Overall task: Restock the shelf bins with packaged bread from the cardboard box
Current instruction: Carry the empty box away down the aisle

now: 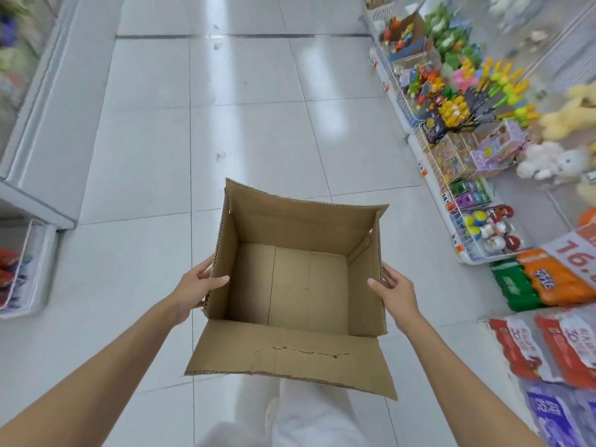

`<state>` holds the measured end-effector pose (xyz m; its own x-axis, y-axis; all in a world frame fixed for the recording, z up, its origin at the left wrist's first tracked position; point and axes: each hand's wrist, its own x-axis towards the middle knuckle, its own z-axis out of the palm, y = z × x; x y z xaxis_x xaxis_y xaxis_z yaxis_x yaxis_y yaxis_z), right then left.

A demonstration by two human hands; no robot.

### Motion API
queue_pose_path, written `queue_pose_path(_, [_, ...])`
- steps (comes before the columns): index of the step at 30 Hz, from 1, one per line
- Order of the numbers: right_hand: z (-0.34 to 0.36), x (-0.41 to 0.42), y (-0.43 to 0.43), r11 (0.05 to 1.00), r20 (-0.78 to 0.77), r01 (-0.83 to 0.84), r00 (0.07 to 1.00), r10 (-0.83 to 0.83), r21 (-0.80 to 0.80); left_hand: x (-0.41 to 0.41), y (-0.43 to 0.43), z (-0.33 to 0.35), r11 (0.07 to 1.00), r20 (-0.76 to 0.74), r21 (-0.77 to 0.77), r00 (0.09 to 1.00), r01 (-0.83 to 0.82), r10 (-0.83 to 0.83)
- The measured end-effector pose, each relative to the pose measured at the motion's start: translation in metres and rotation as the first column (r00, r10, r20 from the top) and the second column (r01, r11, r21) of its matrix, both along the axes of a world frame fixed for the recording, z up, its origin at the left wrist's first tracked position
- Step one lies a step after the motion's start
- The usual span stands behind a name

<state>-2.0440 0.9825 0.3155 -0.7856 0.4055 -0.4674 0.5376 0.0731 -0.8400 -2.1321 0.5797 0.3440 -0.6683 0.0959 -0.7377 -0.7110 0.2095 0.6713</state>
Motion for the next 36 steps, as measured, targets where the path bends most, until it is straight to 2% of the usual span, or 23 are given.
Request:
queue_pose_path(5, [-0.015,-0.170,0.022,0.999,0.024,-0.018,1.000,0.019,-0.035,-0.169,0.013,-0.008,1.000,0.028,-0.002,1.000,-0.009,0.010])
queue_pose_path(13, [0.011,-0.441,0.046,0.999,0.003,-0.042,0.999,0.042,-0.005,-0.429,0.037,0.009,1.000,0.005,0.007,1.000,-0.029,0.029])
queue_pose_path(18, [0.000,-0.608,0.069,0.998,0.015,-0.060,0.998,0.060,-0.025,-0.597,0.057,-0.002,0.999,0.009,0.029,0.999,-0.045,0.045])
queue_pose_path(27, [0.010,-0.869,0.110,0.995,0.006,0.096,0.995,-0.096,-0.011,-0.903,0.114,0.018,0.999,0.005,0.003,0.999,0.045,-0.045])
queue_pose_path(36, [-0.013,-1.126,0.206,0.988,-0.007,0.130,0.991,-0.131,-0.084,-1.178,0.212,-0.008,0.993,0.022,-0.009,0.992,0.121,-0.121])
